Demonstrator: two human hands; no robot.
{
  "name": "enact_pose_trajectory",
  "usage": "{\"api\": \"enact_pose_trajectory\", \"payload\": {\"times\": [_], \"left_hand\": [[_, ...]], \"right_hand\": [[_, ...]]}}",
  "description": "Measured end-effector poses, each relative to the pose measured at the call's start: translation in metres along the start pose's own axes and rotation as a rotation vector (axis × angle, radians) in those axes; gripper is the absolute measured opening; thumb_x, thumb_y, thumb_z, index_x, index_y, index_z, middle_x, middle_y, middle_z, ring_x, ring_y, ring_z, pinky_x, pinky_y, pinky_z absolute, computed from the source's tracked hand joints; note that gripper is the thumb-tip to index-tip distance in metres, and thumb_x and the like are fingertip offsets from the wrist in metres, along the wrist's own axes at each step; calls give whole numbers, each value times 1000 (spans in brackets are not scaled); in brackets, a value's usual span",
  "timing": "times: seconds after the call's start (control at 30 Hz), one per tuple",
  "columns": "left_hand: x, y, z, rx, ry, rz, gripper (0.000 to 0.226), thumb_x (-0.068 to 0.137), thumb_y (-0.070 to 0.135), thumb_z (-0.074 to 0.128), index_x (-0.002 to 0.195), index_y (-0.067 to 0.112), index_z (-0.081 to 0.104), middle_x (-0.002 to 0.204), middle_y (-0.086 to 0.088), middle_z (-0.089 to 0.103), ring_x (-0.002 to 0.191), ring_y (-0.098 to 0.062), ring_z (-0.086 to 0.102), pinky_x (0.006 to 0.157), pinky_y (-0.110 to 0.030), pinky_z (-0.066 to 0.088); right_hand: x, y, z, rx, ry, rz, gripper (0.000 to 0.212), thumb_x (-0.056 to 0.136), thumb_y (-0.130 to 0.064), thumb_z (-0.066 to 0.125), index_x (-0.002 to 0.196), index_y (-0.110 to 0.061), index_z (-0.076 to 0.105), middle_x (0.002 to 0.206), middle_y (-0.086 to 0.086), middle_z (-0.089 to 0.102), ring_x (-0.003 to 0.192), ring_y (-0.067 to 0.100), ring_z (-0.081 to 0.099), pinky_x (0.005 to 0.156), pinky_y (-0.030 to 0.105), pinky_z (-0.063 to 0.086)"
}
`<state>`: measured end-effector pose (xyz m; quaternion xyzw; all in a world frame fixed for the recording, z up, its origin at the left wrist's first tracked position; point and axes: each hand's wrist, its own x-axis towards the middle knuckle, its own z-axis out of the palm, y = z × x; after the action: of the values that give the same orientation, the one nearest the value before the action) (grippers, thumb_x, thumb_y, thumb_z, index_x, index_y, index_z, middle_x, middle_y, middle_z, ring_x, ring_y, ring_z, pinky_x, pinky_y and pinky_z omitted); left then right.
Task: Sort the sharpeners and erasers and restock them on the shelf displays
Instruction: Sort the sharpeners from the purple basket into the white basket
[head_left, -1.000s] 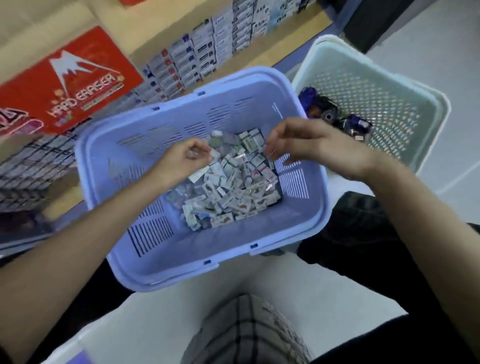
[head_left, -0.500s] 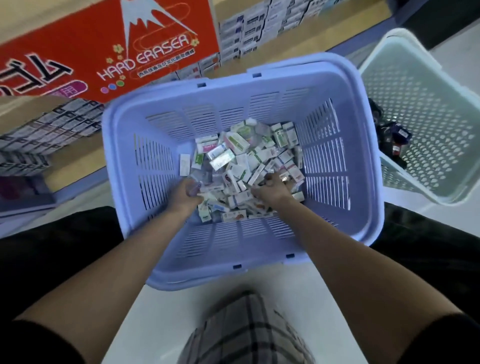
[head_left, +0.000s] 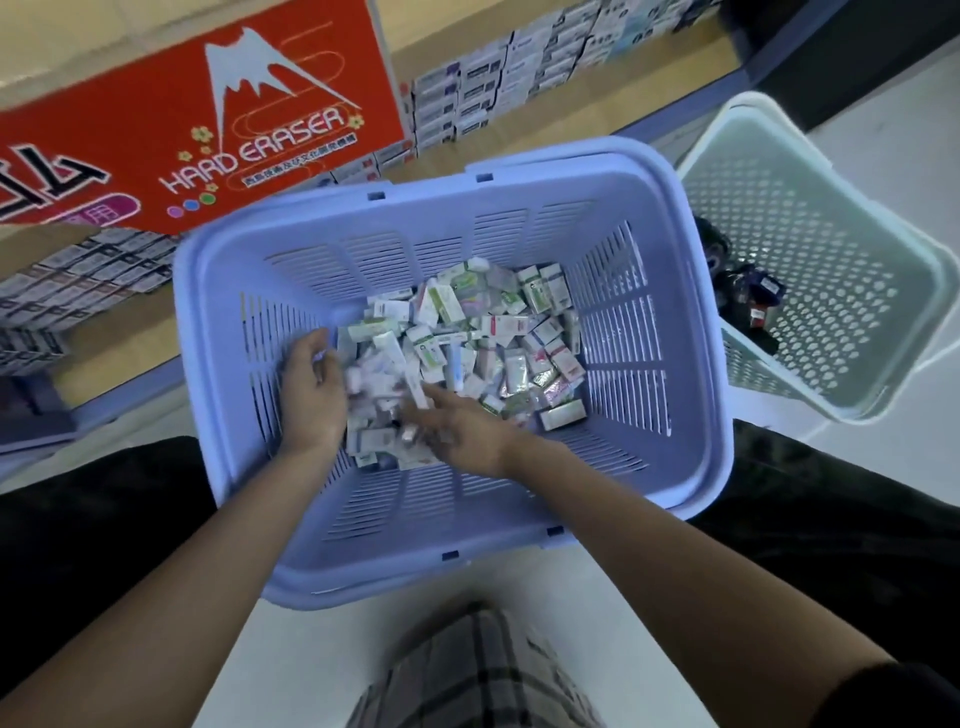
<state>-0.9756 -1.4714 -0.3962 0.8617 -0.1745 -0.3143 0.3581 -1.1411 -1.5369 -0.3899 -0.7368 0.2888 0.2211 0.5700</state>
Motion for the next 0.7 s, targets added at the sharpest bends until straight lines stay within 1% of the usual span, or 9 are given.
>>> {"api": "enact_pose_trajectory", "payload": {"times": [0.03,0.1,0.17,0.2,0.27,0.37,0.47,0.57,0.7], "left_hand": [[3,2,0,25,-2,18,33,98,3,41,131,-1,47,133,-16,50,121,-25,48,92,-19,34],[9,4,1,117,-14,81,32,98,7,42,129,0,49,132,-18,49,120,-26,48,92,-21,35],[13,6,3,248,-78,188,32,97,10,47,129,3,51,130,-18,49,118,-31,48,94,-30,37],[15,6,5,312,-139,240,34,96,13,51,129,4,51,131,-17,49,117,-32,48,94,-33,37],[17,4,8,486,-286,340,46,92,21,59,135,9,47,139,-13,46,124,-31,45,100,-37,36],[17,-2,5,739,-463,342,69,88,39,61,146,19,30,155,-6,24,141,-27,22,112,-41,19],[16,-11,-2,897,-651,257,79,88,50,54,151,25,13,159,-2,4,145,-26,6,117,-41,9],[13,-11,-7,1072,-800,194,84,90,52,50,150,29,-3,159,-4,-2,145,-28,1,117,-41,8],[4,-10,-3,1227,-761,196,90,91,52,48,150,22,-13,159,-10,-1,145,-29,3,117,-40,7]], "right_hand": [[-2,-1,-2,-4,22,-6,51,88,5,46,130,-22,56,158,7,10,142,29,21,111,34,34],[-6,-3,-14,60,191,50,40,86,8,43,111,-10,68,153,7,28,132,26,40,88,20,45],[-4,1,-32,-21,361,86,38,85,8,42,111,-9,65,146,5,39,125,24,44,84,23,47],[1,6,-42,-185,402,78,44,84,6,43,121,-12,59,147,4,38,131,26,36,98,32,42],[17,11,-58,-512,317,24,66,83,3,44,144,-21,34,157,-1,18,144,25,10,118,44,13],[56,2,-68,-826,146,-81,80,88,-2,44,151,-32,4,159,-5,-9,145,25,-13,115,48,-9],[78,-2,-64,-1002,68,-31,69,94,-19,42,150,-33,5,159,0,-11,145,29,-14,116,53,-4],[66,11,-58,-1089,133,58,65,94,-29,46,149,-34,12,158,5,-12,144,35,-13,112,63,5],[29,28,-54,-1096,167,221,75,88,-11,49,148,-32,8,155,11,-21,141,47,-2,106,61,27]]}}
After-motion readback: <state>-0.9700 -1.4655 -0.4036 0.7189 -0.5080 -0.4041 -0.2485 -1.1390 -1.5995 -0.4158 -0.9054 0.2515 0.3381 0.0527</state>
